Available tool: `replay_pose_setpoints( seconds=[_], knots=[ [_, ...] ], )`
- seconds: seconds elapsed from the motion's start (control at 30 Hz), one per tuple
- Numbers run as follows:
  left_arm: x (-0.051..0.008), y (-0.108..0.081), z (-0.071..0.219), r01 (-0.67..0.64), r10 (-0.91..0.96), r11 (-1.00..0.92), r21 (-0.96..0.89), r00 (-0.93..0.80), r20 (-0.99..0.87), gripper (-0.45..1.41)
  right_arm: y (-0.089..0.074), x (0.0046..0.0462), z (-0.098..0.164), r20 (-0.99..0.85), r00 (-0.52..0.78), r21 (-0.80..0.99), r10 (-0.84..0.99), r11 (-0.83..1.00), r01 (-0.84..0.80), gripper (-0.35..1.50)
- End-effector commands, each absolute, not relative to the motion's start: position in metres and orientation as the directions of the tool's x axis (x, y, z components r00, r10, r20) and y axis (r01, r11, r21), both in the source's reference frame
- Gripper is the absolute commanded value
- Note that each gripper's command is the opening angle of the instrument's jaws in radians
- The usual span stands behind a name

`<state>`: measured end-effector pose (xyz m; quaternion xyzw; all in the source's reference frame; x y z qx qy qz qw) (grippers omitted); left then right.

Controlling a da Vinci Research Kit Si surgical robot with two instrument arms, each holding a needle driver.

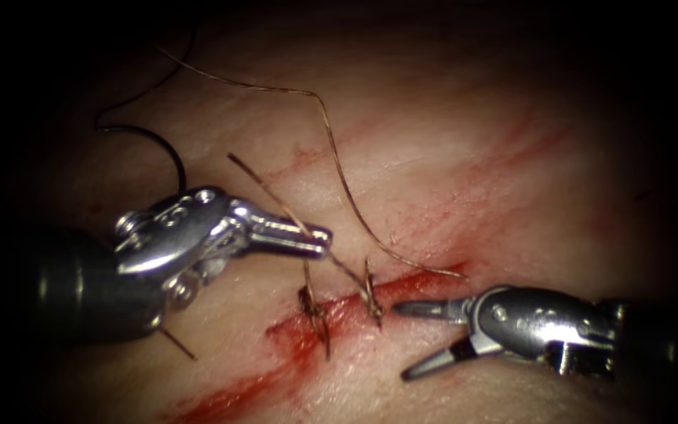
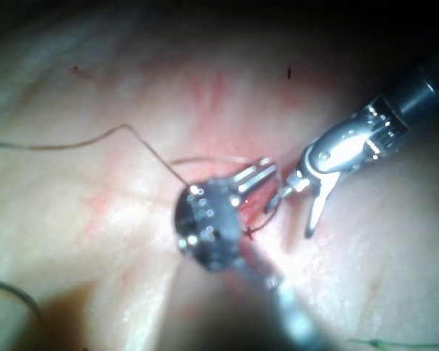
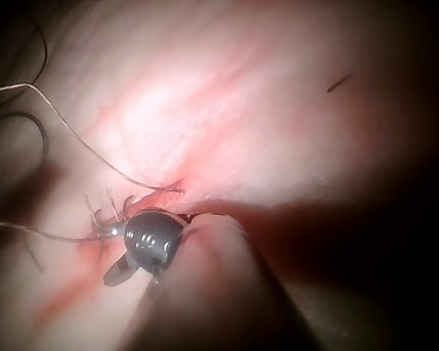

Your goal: Wound Closure

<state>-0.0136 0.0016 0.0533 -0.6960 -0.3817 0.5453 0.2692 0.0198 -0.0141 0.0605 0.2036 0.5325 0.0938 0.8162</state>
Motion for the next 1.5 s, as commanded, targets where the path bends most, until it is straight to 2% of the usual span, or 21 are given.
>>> replay_pose_setpoints(
  seconds=[0.03,0.37,1.5],
  knots=[
    [-0.0139,0.0014,0.0538,0.238,0.824,-0.565,-0.79,0.11,-0.556,-0.45,-0.0144,0.0213,0.0622,-0.831,0.417,0.425,0.367,0.904,0.05,1.48],
    [-0.0131,0.002,0.0535,0.219,0.817,-0.576,-0.788,0.117,-0.565,-0.45,-0.0146,0.0238,0.0647,-0.826,0.436,0.407,0.358,0.913,0.022,1.48],
    [-0.014,0.0018,0.0539,0.21,0.813,-0.581,-0.787,0.11,-0.571,-0.45,-0.0129,0.0284,0.0623,-0.825,0.42,0.422,0.378,0.906,0.013,1.48]
  ],
)
